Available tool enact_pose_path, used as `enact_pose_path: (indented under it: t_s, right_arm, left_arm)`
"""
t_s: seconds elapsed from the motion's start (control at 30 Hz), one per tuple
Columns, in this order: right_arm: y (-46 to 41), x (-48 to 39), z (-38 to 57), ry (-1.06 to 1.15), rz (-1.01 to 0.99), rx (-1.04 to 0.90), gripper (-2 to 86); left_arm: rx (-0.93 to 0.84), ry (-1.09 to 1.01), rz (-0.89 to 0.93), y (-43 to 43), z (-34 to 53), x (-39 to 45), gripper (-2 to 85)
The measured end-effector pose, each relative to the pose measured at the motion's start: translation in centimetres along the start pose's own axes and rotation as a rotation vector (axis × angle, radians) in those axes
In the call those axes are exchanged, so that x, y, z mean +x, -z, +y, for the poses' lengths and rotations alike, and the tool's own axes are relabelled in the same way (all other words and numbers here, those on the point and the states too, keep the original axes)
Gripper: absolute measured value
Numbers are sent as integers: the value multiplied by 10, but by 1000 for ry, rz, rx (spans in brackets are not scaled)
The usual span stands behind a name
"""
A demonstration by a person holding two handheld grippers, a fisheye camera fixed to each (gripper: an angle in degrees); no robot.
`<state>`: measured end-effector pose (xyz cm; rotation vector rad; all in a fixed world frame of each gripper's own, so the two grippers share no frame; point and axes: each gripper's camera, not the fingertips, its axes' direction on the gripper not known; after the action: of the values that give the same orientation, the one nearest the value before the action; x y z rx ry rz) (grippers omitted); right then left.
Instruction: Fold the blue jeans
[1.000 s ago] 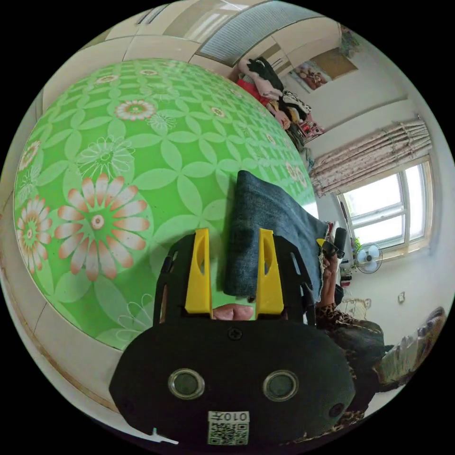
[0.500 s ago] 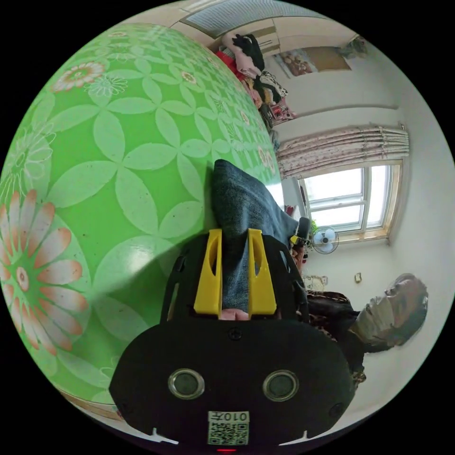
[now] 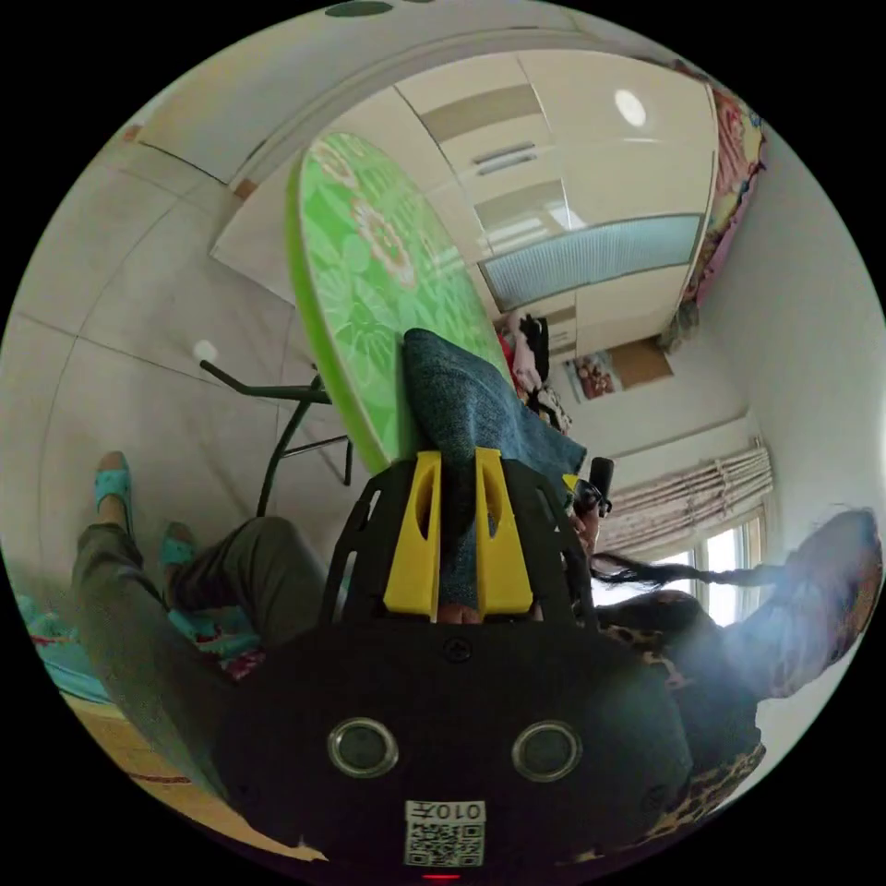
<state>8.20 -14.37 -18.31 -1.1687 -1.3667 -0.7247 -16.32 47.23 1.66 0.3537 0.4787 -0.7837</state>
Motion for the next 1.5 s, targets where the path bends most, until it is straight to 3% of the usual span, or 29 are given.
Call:
enact_pose_path:
  t_s: [0.33, 0.6, 0.77, 0.97, 1.23, 1.37, 1.5]
  right_arm:
    - [-165, -98, -97, 311, -38, -136, 49]
    - [-377, -197, -151, 534, -245, -326, 48]
    - [-530, -281, -185, 738, -428, -541, 47]
    - [-728, -408, -199, 972, -624, -851, 47]
    - [-952, -600, -143, 1318, -792, -1190, 50]
    - [-1070, -664, -92, 1429, -722, -1285, 56]
    - [-1238, -666, -25, 1230, -181, -1309, 59]
  left_arm:
    - [320, 108, 205, 154, 173, -81, 81]
    - [608, 103, 85, 354, 357, -101, 79]
    - [973, 117, -94, 463, 568, -63, 77]
    - [1386, 194, -320, 496, 775, -3, 74]
    - [1837, 313, -512, 464, 958, 55, 70]
    - [1998, 472, -614, 445, 1014, 53, 70]
    - [2042, 712, -439, 443, 1042, -17, 67]
